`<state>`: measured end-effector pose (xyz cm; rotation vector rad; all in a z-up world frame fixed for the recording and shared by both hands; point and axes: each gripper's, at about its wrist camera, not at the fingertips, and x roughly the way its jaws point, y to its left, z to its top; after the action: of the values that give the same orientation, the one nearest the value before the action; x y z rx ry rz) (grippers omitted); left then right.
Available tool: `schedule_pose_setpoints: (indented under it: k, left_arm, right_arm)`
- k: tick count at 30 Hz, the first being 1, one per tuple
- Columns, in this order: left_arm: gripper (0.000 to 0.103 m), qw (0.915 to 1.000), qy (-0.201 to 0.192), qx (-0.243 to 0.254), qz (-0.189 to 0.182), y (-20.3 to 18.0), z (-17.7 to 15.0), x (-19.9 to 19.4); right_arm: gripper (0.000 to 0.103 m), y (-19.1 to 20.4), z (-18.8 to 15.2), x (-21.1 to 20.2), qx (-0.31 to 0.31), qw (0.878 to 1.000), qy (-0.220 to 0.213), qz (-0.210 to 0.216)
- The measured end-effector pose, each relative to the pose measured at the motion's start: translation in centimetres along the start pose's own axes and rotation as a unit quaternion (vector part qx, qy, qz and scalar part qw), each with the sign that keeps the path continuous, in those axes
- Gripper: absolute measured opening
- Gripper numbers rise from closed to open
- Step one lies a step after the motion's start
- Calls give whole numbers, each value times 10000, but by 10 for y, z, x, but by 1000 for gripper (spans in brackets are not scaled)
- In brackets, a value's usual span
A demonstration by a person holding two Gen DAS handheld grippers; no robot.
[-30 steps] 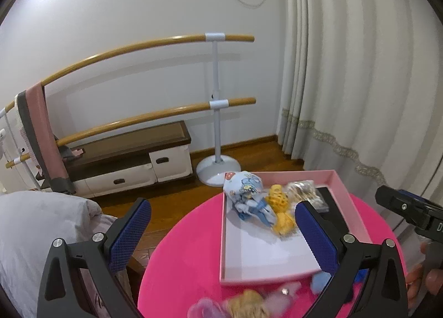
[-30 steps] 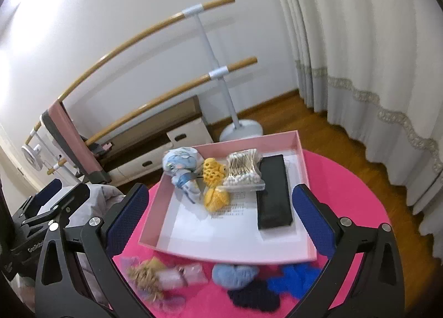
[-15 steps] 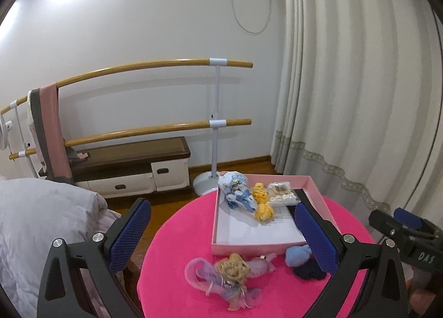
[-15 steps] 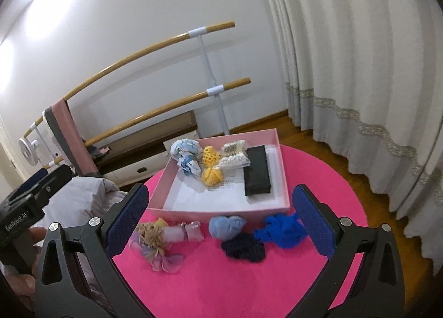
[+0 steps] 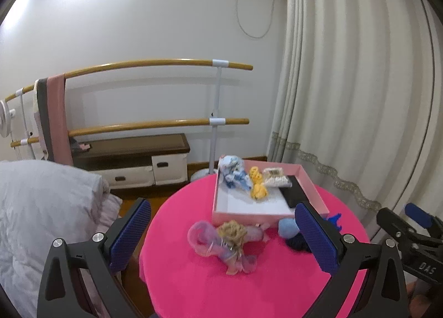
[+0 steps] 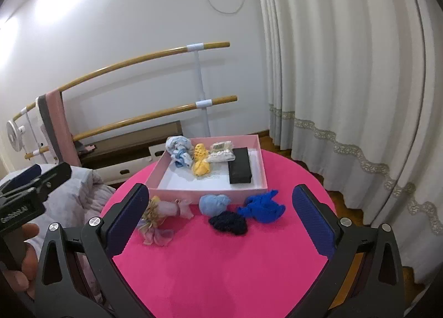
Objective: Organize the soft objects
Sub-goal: 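Withdraw both tools from the box back over the table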
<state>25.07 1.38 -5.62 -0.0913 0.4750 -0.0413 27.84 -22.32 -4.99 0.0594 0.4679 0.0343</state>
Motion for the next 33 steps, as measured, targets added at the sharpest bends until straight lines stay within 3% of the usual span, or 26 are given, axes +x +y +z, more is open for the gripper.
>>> schedule_pose_setpoints:
  k: [15,33]
  left_arm:
    - [103,9999,-78,-131,25,16,-21,-68]
    - [103,9999,-83,-87,7,8,-25,-82]
  right_arm:
    - [103,-6,-13,-49,4,9990,-433,-119]
    - [103,3,-19,-59,-120,9990,-429,-21]
